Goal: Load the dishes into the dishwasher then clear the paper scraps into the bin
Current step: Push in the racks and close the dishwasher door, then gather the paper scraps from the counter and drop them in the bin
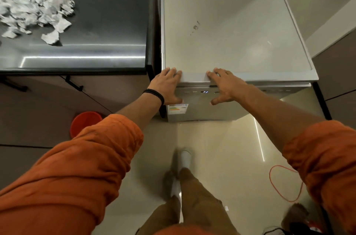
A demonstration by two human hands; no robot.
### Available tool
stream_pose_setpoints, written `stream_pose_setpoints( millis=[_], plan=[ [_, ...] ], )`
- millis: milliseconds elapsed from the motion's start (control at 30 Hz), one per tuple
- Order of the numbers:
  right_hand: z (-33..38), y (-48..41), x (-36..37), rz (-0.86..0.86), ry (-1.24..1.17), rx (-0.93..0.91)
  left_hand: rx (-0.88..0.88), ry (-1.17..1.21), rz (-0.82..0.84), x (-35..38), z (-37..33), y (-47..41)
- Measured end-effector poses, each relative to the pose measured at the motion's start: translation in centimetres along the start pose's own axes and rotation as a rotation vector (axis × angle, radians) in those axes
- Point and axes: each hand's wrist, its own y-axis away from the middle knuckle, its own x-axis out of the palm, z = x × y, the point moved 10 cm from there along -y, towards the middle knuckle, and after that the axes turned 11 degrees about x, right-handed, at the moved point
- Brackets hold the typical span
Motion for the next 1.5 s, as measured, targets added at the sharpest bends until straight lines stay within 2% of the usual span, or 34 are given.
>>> stream_pose_setpoints(
  millis=[233, 367, 467, 700, 867, 1000, 1133, 1267, 1500],
  plan=[
    [2.2, -3.0, -5.8, 0.073, 0.252, -0.045, -0.057, 0.135, 0.063, -3.6, 1.3, -1.3],
    [6.8, -6.1, -9.4, -0.005, 0.272, -0.127, -0.211, 0.340, 0.048, -5.0, 4.3, -1.1],
    [11.3, -7.2, -11.8, -0.062, 0.230, -0.222, -0.321, 0.461, -0.109, -6.8, 7.9, 0.7],
    [24.4, -8.4, -16.4, -0.168, 0.135, -0.472, -0.582, 0.730, -0.589, -8.9, 20.3, 9.2],
    [34.7, -9.4, -18.4, -0.223, 0.100, -0.629, -0.673, 0.945, -0.885, -9.3, 28.1, 15.3],
    [42.2, -10.5, -19.4, -0.198, 0.096, -0.669, -0.734, 1.170, -1.102, -8.8, 34.4, 19.1],
    [48.6, -12.4, -20.0, -0.187, 0.068, -0.667, -0.791, 1.427, -1.249, -7.8, 39.3, 22.3],
    [53.3, -14.5, -20.2, -0.202, -0.006, -0.635, -0.823, 1.605, -1.321, -6.4, 43.5, 24.4],
    [56.2, -17.6, -17.5, -0.232, -0.071, -0.612, -0.873, 1.768, -1.348, -3.7, 47.4, 25.5]
  ],
)
